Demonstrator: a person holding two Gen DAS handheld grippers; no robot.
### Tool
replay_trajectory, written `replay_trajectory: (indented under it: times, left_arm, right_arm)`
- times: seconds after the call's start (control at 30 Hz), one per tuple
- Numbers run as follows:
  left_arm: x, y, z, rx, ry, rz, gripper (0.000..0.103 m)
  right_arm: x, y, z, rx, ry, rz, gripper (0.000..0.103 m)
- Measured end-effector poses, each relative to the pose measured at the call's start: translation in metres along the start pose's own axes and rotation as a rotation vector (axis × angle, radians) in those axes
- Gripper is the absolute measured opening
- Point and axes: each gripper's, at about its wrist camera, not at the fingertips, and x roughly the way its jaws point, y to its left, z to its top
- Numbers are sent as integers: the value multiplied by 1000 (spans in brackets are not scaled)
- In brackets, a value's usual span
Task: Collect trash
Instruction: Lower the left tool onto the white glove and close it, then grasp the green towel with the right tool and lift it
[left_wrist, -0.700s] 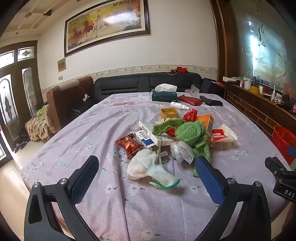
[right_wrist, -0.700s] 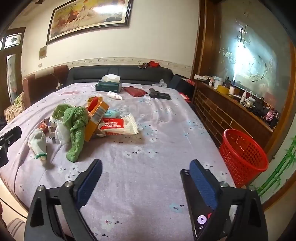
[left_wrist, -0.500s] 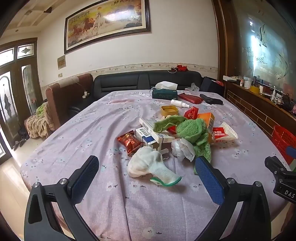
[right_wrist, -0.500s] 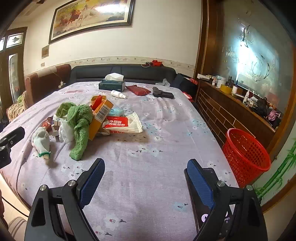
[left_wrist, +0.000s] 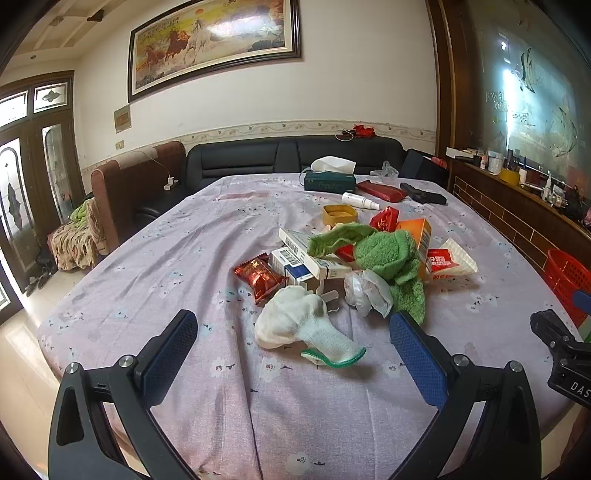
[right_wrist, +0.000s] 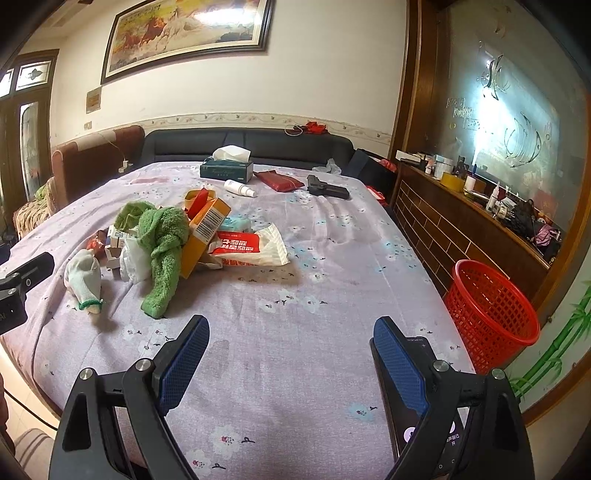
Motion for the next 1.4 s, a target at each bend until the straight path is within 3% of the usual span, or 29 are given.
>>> replay_trajectory:
  times: [0.53, 0.6, 0.67, 0.73, 0.8, 0.87, 0.97, 1.13, 1.23, 1.33, 1.4]
  left_arm:
    - [16, 2, -8, 1, 37, -14, 103]
    - [21, 4, -8, -7, 60, -36, 103]
    - [31, 11, -6, -38, 103, -85, 102]
    - [43, 18, -3, -84, 147, -126, 95]
    - [56, 23, 0, -112, 183, -166, 83]
    - [73, 23, 2, -116, 230, -184, 64]
    - [96, 26, 5, -135, 288, -201, 62]
    - [116, 30, 11, -145, 315, -199, 65]
    - [127, 30, 10, -122, 326, -173, 65]
    - [132, 33, 8, -102, 323, -149, 45]
    - [132, 36, 8, -96, 309, -144, 39]
  right_arm:
    - [10, 5, -1, -24, 24, 21, 91]
    - [11, 3, 0, -5, 21, 73, 87]
    - [15, 0, 1, 13, 41, 128, 74]
    - [21, -3, 3, 29, 56, 171, 64]
    - [26, -5, 6, 68, 76, 234, 61]
    - [31, -3, 10, 72, 72, 269, 55]
    - [36, -1, 18, 88, 101, 344, 54]
    - [47, 10, 39, 74, 143, 418, 54]
    - [55, 23, 55, 81, 162, 507, 54]
    - [62, 42, 68, 54, 158, 510, 54]
    - [69, 53, 73, 34, 150, 507, 54]
